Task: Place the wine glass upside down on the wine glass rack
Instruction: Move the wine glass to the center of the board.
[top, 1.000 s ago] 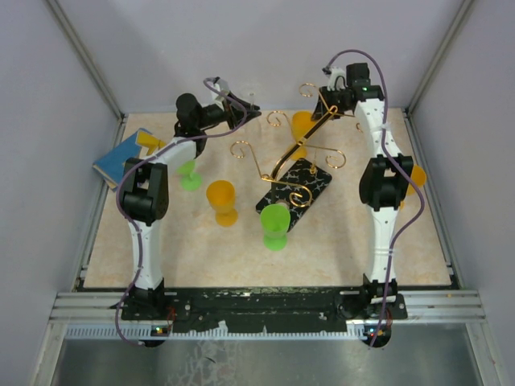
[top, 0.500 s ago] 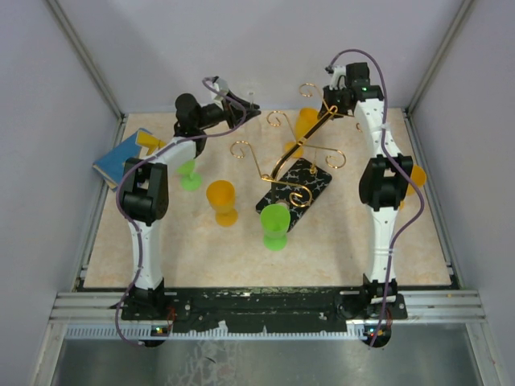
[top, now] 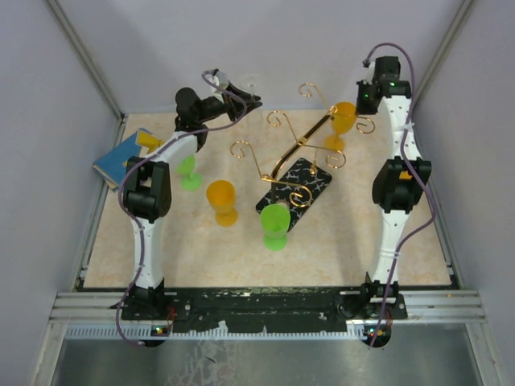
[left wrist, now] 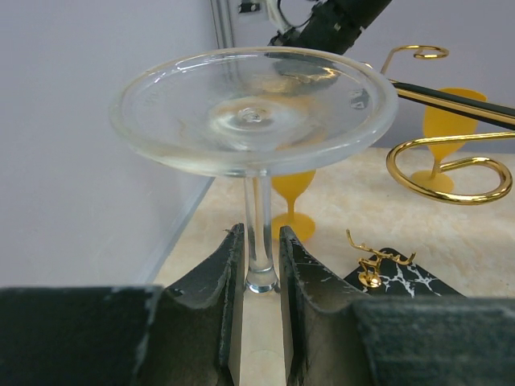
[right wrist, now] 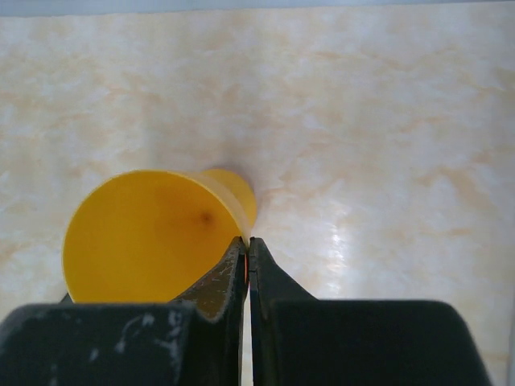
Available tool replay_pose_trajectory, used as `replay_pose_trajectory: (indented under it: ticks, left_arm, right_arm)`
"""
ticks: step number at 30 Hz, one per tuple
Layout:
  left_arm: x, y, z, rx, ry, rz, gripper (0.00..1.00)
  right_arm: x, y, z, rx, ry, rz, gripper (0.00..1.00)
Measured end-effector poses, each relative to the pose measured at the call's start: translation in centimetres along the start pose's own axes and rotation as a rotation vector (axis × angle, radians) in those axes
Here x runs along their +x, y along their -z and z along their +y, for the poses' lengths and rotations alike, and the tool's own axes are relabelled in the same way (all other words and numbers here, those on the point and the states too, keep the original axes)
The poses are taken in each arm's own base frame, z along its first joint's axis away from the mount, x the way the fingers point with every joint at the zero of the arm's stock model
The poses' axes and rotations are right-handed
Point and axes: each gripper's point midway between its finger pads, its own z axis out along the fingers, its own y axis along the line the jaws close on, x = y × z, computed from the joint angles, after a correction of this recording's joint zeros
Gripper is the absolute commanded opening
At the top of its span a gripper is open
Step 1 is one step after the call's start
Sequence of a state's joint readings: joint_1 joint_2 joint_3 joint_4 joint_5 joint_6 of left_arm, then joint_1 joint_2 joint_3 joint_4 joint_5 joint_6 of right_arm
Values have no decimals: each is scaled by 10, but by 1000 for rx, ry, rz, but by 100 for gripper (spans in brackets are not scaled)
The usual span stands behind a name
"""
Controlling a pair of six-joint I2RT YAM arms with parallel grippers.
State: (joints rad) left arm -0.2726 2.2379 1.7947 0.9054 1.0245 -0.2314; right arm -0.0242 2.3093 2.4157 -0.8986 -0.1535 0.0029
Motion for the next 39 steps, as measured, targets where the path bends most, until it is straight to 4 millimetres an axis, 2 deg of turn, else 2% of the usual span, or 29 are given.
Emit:
replay_pose_trajectory:
  ticks: [4,10,15,21,23,24,28,30,37,39]
  left_arm:
    - [7,0,1,-1,11,7,0]
    - [8,0,1,-2,17,10,0]
    - [9,0,1,-2,18,10,0]
    - [9,0,1,-2,18,11,0]
    - [9,0,1,-2,18,11,0]
    - [9,0,1,-2,18,11,0]
    - [9,0,1,-2,18,11,0]
    - [9,0,1,-2,18,11,0]
    - [9,-1,1,-1,20,11,0]
    - [9,-1,1,-2,21,12,0]
  right_arm:
    - [-7,28,-34,116,-22,-15,0]
    - [-9,54,-53,207,-27,-15,0]
    - [2,51,-57,221,-25,23,0]
    - [37,29,-58,207,-33,101,0]
    - [34,31,-56,201,-34,76,0]
    - [35,32,-57,203,-35,74,2]
    - [34,35,-56,203,-35,66,23]
    - [35,34,-57,204,-31,69,29]
    - [39,31,-57,201,-21,74,34]
    - [38,34,-56,198,-21,69,39]
